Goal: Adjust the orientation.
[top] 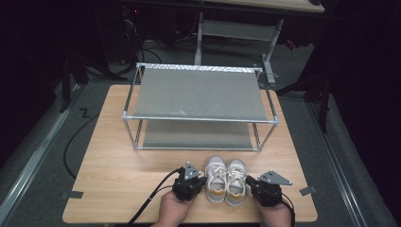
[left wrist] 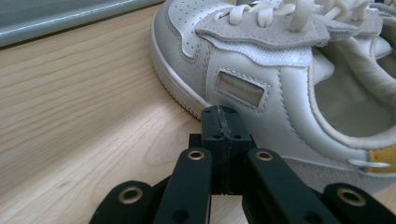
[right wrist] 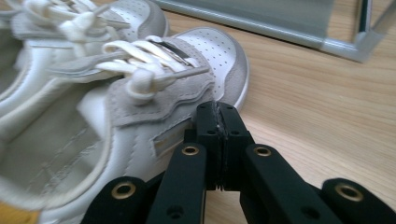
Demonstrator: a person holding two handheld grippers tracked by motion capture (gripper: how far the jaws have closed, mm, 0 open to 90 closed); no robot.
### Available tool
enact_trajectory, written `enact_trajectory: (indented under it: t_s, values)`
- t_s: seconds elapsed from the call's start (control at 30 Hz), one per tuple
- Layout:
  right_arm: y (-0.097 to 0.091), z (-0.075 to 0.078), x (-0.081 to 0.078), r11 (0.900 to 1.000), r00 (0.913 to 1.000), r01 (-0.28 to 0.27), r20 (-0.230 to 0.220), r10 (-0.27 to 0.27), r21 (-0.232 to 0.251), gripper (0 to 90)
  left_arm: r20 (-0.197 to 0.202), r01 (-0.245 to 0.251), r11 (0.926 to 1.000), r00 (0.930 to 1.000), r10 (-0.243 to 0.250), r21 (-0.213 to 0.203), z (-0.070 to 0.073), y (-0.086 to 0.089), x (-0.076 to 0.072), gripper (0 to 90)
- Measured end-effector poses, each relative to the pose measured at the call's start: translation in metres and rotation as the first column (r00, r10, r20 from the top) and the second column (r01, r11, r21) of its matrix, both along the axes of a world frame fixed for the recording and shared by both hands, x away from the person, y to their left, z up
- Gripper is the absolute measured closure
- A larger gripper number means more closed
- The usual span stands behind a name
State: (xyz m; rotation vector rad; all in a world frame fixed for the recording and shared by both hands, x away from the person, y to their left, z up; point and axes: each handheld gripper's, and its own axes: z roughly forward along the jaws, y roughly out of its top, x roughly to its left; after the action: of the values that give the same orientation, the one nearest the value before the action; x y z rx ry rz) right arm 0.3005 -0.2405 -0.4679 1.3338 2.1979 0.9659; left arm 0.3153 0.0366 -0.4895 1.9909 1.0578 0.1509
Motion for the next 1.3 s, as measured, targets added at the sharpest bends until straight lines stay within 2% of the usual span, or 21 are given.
enact_trajectory:
  t_s: [0.13, 0.2, 0.3, 0.37, 0.43, 0.53, 0.7, 0.97, 1.03, 1.3]
  values:
    - [-0.009, -0.002, 0.002, 0.9994, 0.9993, 0.033, -0.016, -0.033, 0.0, 88.9, 0.002, -0.006, 1.0, 1.0, 0.006, -0.006, -0.001, -0.004, 0.001, 89.9]
    - [-0.015, 0.0, -0.003, 0.9986, 0.9986, 0.052, -0.01, -0.052, -0.003, 89.0, 0.001, -0.005, 1.0, 1.0, 0.005, -0.009, -0.001, -0.004, 0.001, 89.9]
    - [-0.015, -0.002, -0.006, 0.9993, 0.9986, 0.038, -0.036, -0.038, -0.005, 89.1, -0.008, 0.005, 1.0, 1.0, -0.005, -0.003, 0.001, -0.009, 0.002, 89.9]
    - [-0.014, -0.002, -0.005, 0.9995, 0.9989, 0.03, -0.036, -0.031, -0.004, 89.7, -0.002, 0.007, 0.9999, 1.0, -0.007, 0.012, 0.002, -0.013, 0.002, 89.9]
    - [-0.011, -0.002, -0.003, 0.9979, 0.9983, 0.055, -0.019, -0.056, -0.033, 89.7, -0.003, 0.012, 0.9998, 0.9999, -0.012, 0.017, 0.002, -0.017, 0.003, 89.9]
    - [-0.02, -0.005, 0.005, 0.9962, 0.9959, 0.087, -0.026, -0.086, 0.007, 89.8, -0.007, 0.009, 0.9999, 0.9999, -0.009, 0.006, 0.001, -0.026, 0.008, 89.9]
    - [-0.022, -0.005, 0.009, 0.9945, 0.9944, 0.105, -0.012, -0.105, -0.008, 89.9, 0.003, 0.001, 1.0, 1.0, -0.001, 0.01, 0.001, -0.03, 0.012, 90.0]
    - [-0.025, -0.005, 0.008, 0.9949, 0.995, 0.1, -0.007, -0.1, -0.014, 89.8, -0.006, -0.007, 1.0, 1.0, 0.007, 0.002, 0.001, -0.034, 0.013, 90.0]
    - [-0.026, -0.005, 0.009, 0.9931, 0.9934, 0.115, -0.004, -0.115, -0.022, 89.9, -0.002, -0.005, 1.0, 1.0, 0.005, 0.008, 0.002, -0.038, 0.013, 90.0]
    - [-0.036, -0.005, 0.014, 0.9889, 0.9889, 0.148, -0.005, -0.149, -0.009, 89.9, -0.008, -0.003, 1.0, 1.0, 0.003, -0.009, 0.001, -0.048, 0.015, 90.0]
